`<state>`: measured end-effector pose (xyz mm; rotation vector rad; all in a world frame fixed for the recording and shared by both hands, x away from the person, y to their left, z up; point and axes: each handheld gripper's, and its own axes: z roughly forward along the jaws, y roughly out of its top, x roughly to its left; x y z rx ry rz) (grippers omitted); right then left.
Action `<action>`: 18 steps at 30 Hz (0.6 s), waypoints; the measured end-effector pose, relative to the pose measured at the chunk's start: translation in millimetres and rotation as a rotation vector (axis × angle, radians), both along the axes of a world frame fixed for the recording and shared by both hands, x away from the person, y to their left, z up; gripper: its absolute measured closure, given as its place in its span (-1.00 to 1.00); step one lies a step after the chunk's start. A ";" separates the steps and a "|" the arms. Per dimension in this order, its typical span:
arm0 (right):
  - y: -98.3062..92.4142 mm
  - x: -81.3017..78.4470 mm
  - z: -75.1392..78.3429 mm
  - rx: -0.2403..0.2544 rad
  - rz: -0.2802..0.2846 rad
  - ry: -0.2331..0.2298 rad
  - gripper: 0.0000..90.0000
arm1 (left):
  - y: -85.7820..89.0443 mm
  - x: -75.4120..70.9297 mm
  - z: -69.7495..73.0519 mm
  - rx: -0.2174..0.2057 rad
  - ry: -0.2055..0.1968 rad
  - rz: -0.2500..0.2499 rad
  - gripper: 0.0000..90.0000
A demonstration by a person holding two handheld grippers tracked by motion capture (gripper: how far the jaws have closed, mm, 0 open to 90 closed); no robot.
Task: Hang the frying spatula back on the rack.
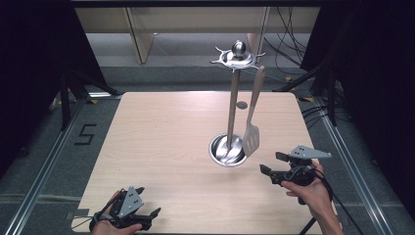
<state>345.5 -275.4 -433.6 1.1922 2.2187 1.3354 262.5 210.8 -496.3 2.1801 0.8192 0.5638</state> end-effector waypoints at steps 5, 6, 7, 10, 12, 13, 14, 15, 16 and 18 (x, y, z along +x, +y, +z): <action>-2.8 -2.4 -9.4 -0.003 -0.001 -0.005 -0.55 | 3.6 0.7 3.5 0.039 0.006 -0.019 -0.65; -4.1 -3.7 -10.1 -0.013 0.002 0.012 -0.55 | 2.5 1.0 1.7 0.026 -0.002 -0.010 -0.65; -3.3 -4.5 -11.7 0.002 -0.003 0.014 -0.54 | 0.7 0.1 0.4 -0.003 0.000 0.006 -0.65; -5.5 -6.1 -16.0 -0.004 0.004 0.028 -0.54 | -0.1 0.0 0.0 -0.006 0.001 0.004 -0.65; -7.2 -6.9 -17.3 -0.013 0.001 0.018 -0.54 | 0.3 0.3 0.5 -0.002 0.005 0.001 -0.65; -7.1 -7.5 -17.8 -0.007 0.003 0.024 -0.54 | 0.5 0.3 0.6 -0.001 0.006 0.002 -0.65; -7.8 -6.4 -18.6 -0.019 0.008 0.004 -0.54 | 0.5 0.3 0.2 -0.003 0.000 0.006 -0.65; -7.7 -9.6 -17.8 -0.006 0.003 0.031 -0.54 | 0.6 0.1 0.4 -0.003 0.000 0.005 -0.65; -8.0 -10.6 -17.7 -0.008 0.001 0.035 -0.54 | 0.6 0.1 0.5 -0.003 0.000 0.005 -0.65; -8.0 -11.9 -19.0 -0.003 0.000 0.016 -0.54 | 0.5 -0.1 0.5 -0.004 0.000 0.004 -0.65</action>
